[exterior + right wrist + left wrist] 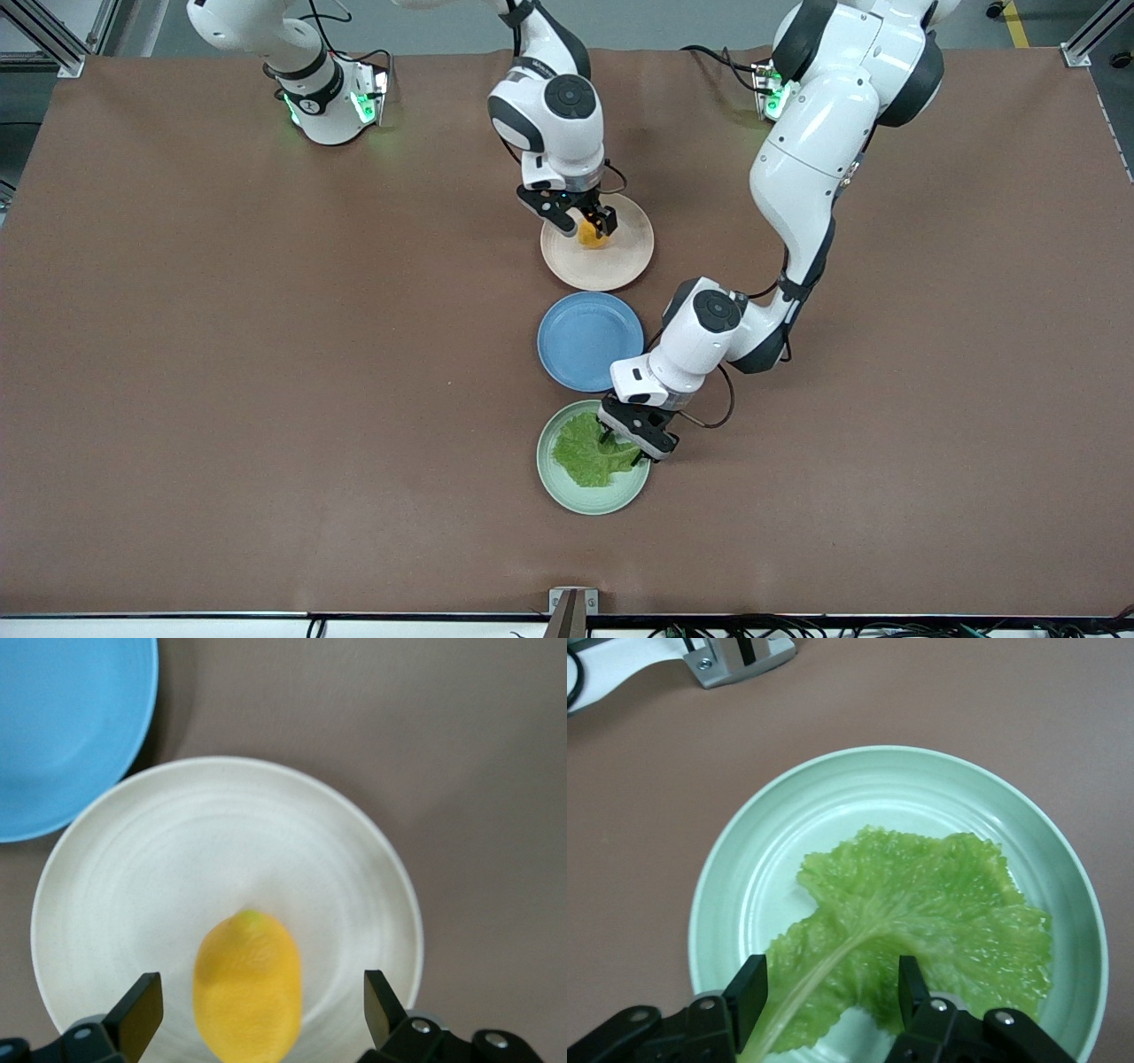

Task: Pick lemon and lettuce from plates
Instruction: 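Close the left gripper on the lettuce while the right gripper grasps the lemon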

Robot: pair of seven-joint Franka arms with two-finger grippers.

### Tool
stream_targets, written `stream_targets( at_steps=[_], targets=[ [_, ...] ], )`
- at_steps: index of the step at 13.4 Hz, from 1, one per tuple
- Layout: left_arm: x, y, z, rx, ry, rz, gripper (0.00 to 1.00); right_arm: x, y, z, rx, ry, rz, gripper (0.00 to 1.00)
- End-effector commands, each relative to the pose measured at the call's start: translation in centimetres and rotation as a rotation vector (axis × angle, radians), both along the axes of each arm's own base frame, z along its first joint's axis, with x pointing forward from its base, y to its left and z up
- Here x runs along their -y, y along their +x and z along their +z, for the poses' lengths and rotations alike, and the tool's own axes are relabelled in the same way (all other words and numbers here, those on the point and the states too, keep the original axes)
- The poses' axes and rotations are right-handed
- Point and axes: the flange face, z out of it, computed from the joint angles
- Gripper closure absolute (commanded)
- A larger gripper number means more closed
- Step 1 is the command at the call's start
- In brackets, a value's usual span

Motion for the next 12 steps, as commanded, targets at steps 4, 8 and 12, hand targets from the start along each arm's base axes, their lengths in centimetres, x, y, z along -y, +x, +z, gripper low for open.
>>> stream_targets(
  at_steps=[4,8,12],
  targets=[
    [0.7,-0.2,-1.6,0.057,0.01,-0.06,0.66,-3.2,0.1,-3.9,0.028,-0.036,-0.022,0.02],
    [0.6,0.1,-0.6,0.102,0.04,-0.122,0.99,-3.8,-0.7,-4.6,0.043,-0.041,0.013,0.61],
    [-1.8,2.3,4.8,0.168,0.069,-0.145,0.99,-2.2,2.3,-2.9,0.044,-0.041,0.047,0.99]
  ],
)
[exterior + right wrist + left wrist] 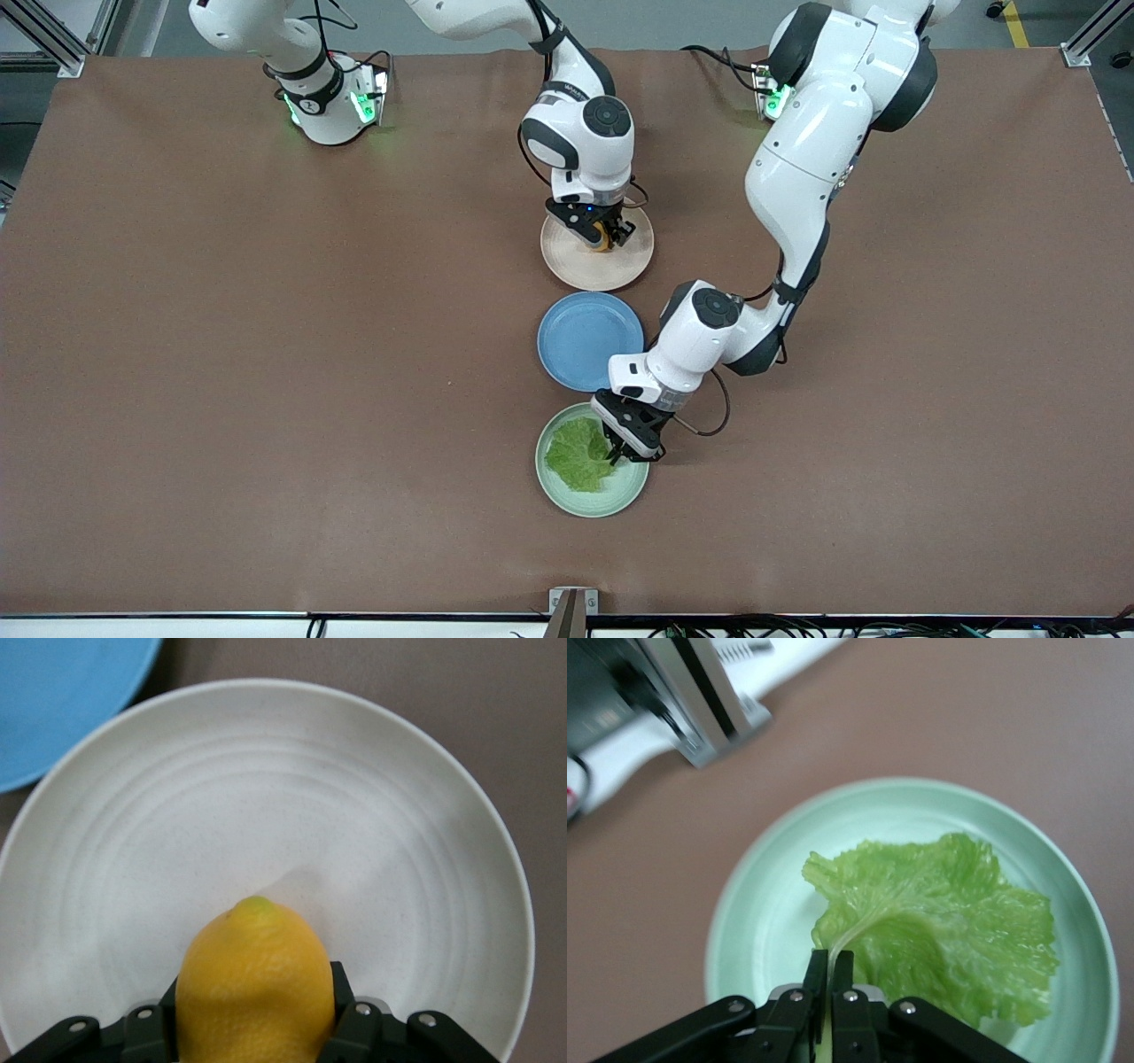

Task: Pick lemon and lettuce from plates
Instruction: 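Lift the lettuce with the left gripper while the right gripper lifts the lemon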

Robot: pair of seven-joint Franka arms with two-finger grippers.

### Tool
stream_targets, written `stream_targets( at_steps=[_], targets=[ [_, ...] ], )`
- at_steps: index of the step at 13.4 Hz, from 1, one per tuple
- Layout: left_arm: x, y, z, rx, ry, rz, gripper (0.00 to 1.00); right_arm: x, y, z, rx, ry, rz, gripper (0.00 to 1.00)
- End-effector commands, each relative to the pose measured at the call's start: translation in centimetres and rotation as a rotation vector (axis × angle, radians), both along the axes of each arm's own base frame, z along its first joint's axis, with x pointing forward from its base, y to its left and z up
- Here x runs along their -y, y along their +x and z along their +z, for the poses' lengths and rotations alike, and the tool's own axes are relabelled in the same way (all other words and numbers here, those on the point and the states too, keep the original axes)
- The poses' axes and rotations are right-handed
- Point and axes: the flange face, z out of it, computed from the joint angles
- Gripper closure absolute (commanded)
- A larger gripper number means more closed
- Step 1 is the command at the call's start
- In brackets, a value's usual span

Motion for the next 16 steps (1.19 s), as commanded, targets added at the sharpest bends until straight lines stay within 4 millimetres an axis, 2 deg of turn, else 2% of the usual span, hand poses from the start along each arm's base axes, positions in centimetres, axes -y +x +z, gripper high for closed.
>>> stream_targets(
  at_steps=[1,2,3,4,5,7,10,11,13,14,15,16],
  targets=[
    [-2.7,1.4,4.6,0.014,0.018,0.013,1.0,2.4,4.2,4.4,0.009,-0.001,0.047,0.99],
    [-3.8,1.5,6.7,-0.015,0.021,0.033,1.0,4.7,6.6,6.1,-0.011,-0.022,0.087,0.99],
    [-5.3,1.8,9.6,-0.055,0.025,0.065,1.0,7.4,9.3,8.3,-0.022,-0.026,0.135,0.99],
    [-7.4,2.4,12.0,-0.124,0.035,0.101,1.0,10.6,11.6,9.5,-0.025,-0.022,0.169,0.99],
    [-8.6,2.4,14.5,-0.201,0.035,0.126,1.0,14.1,13.6,10.0,-0.029,-0.021,0.216,0.99],
    [-12.9,2.8,18.0,-0.305,0.061,0.178,1.0,22.1,18.0,9.9,-0.049,-0.025,0.291,0.99],
    [-18.4,1.0,21.7,-0.534,0.131,0.302,0.99,34.6,24.3,8.5,-0.074,-0.025,0.374,0.98],
    [-20.0,0.5,22.1,-0.601,0.154,0.349,0.98,39.0,26.1,8.6,-0.056,-0.018,0.41,0.98],
    [-24.0,0.0,21.6,-0.641,0.25,0.391,0.98,47.9,28.6,7.6,-0.034,-0.016,0.508,0.98],
    [-24.9,-1.0,20.5,-0.644,0.317,0.401,0.98,51.3,29.3,6.4,-0.027,-0.02,0.556,0.98],
    [-26.3,-1.8,19.2,-0.631,0.399,0.412,0.96,53.9,29.8,4.8,-0.014,-0.026,0.592,0.98],
    [-28.8,-2.0,18.5,-0.612,0.44,0.433,0.95,55.6,30.0,3.5,-0.002,-0.034,0.621,0.98]
  ],
)
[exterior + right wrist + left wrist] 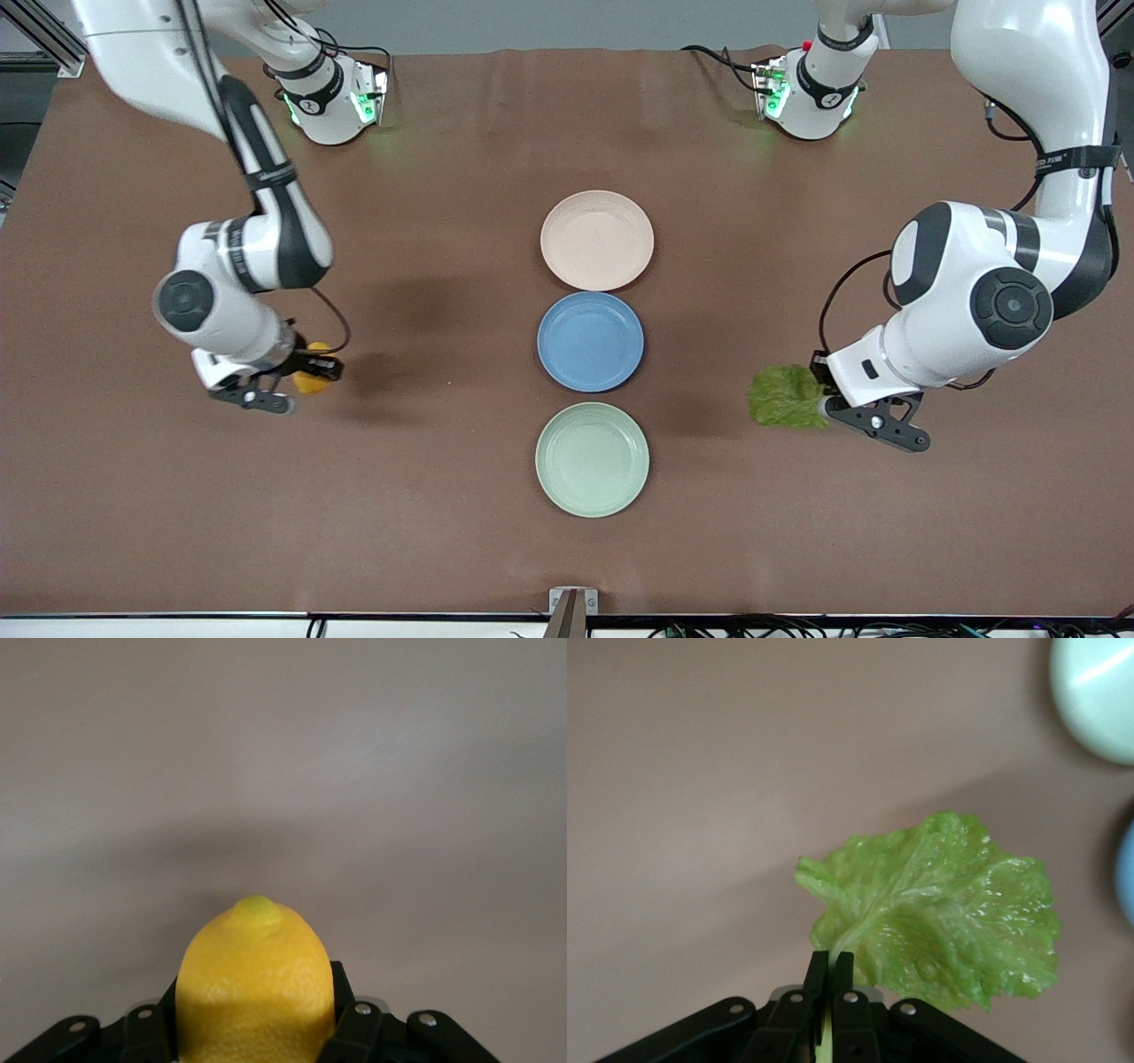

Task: Pick lemon and lettuce from plates
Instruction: 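Lower the lettuce onto the table with the left gripper while the right lowers the lemon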

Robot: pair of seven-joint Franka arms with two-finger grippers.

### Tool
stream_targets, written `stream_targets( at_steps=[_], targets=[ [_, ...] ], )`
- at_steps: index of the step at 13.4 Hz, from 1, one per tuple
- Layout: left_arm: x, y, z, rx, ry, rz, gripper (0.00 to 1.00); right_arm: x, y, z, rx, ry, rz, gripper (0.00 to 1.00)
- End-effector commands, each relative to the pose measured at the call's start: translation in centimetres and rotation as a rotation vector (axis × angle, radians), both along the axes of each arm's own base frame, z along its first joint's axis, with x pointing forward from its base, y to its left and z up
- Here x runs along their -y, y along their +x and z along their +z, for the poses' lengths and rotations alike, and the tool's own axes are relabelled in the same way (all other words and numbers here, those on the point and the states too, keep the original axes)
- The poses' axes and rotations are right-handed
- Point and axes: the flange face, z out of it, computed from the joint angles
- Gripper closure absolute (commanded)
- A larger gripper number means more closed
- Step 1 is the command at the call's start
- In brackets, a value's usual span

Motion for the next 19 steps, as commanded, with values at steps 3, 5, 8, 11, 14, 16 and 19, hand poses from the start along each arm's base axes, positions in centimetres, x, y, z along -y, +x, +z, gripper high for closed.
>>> stream_targets(
  at_steps=[3,5,8,11,14,16,19],
  targets=[
    [-7.5,-4.4,-5.2,0.007,0.075,0.054,0.94,4.1,-0.8,-5.8,-0.035,0.006,0.12,0.97],
    [-9.9,-5.9,-8.1,0.027,0.059,0.077,0.92,3.8,-1.6,-6.7,-0.059,0.009,0.133,0.97],
    [-10.4,-7.8,-12.5,0.086,0.018,0.073,0.86,2.6,-2.9,-7.8,-0.096,0.025,0.147,0.96],
    [-10.4,-8.4,-14.6,0.09,0.004,0.074,0.53,1.3,-3.7,-8.4,-0.112,0.054,0.14,0.95],
    [-10.3,-7.7,-11.7,0.125,0.011,0.073,0.0,0.3,-3.9,-8.4,-0.117,0.077,0.138,0.87],
    [-10.5,-7.7,-7.9,0.142,0.03,0.112,0.0,0.1,-3.6,-7.9,-0.114,0.077,0.141,0.01],
    [-10.2,-7.7,0.4,0.105,0.079,0.143,0.0,0.0,-1.3,-5.0,-0.084,0.073,0.158,0.0]
  ],
)
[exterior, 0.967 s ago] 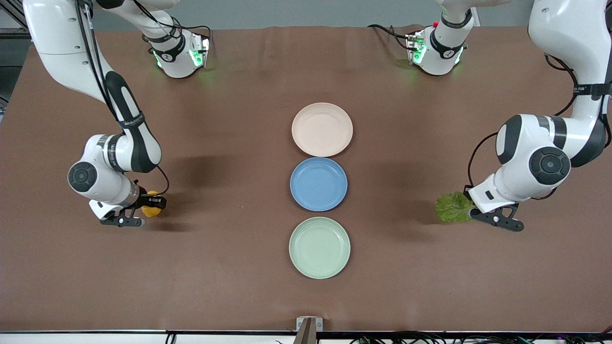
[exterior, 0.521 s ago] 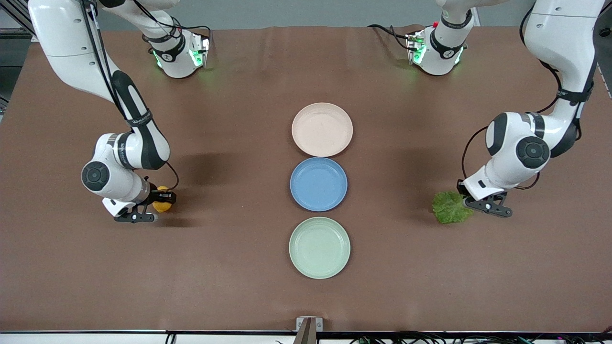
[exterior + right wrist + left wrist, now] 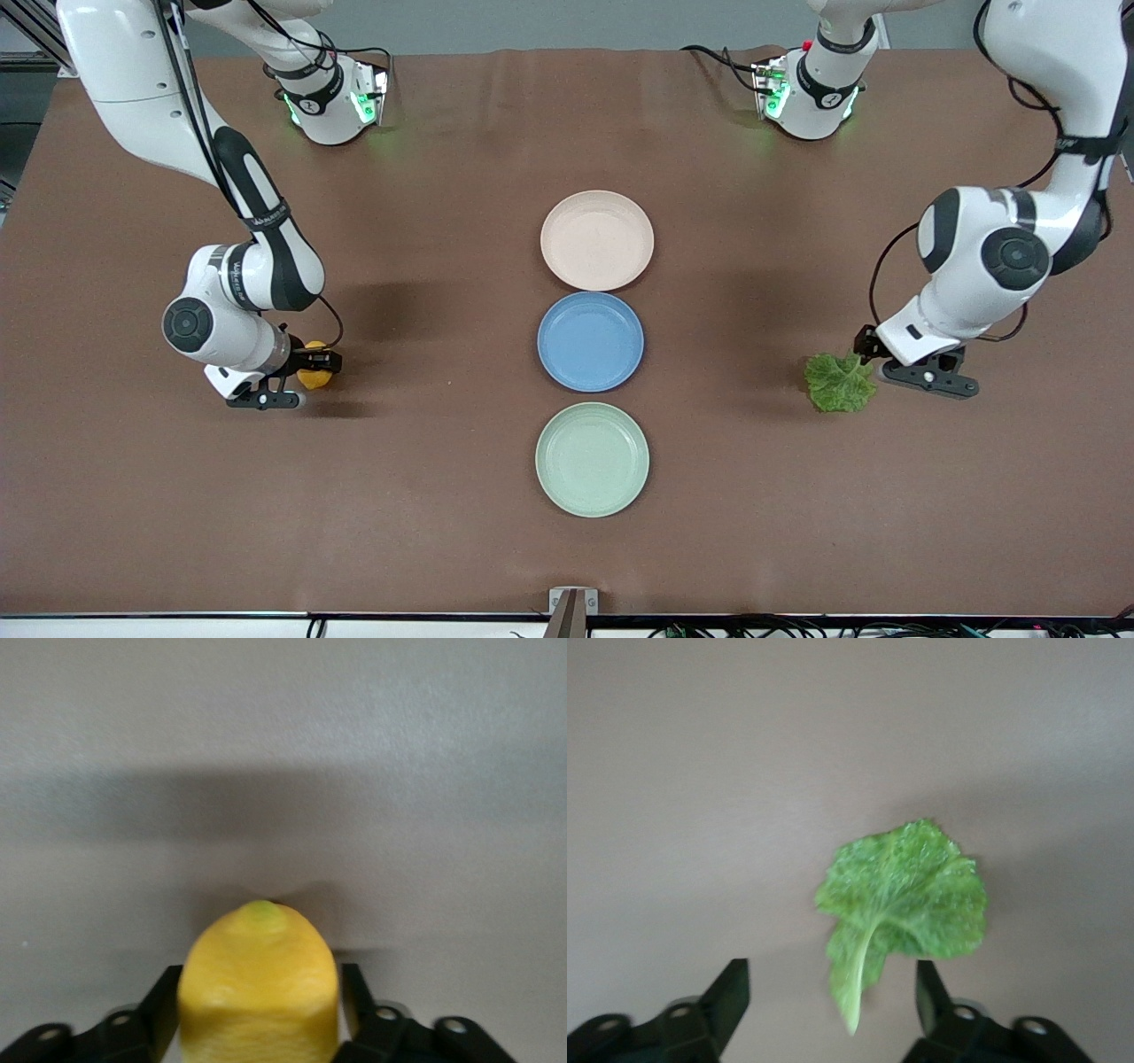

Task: Pick lemon and lettuce from plates
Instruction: 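Lower the lettuce onto the table with the left gripper while the right lowers the lemon, then open both grippers and raise them away from the lettuce and lemon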

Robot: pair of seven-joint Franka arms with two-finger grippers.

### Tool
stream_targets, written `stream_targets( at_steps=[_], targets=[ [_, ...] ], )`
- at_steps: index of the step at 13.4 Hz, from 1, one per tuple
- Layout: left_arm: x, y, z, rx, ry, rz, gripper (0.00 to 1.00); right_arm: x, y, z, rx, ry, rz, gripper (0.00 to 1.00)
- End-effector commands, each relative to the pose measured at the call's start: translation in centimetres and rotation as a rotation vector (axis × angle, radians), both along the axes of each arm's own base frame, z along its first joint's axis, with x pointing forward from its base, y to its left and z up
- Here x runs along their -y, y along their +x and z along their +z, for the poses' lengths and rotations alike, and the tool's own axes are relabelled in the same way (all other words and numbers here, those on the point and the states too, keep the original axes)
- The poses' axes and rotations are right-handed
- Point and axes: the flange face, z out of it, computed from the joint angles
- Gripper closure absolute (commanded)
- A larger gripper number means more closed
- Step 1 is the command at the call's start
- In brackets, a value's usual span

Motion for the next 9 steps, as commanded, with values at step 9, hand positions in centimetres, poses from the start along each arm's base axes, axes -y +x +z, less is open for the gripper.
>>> stream_targets(
  at_steps=[9],
  targets=[
    [0.7,-3.1,27.6,-0.107,-0.024,0.115,0.0,5.1,7.3,21.9,-0.078,-0.058,0.108,0.0]
  ],
)
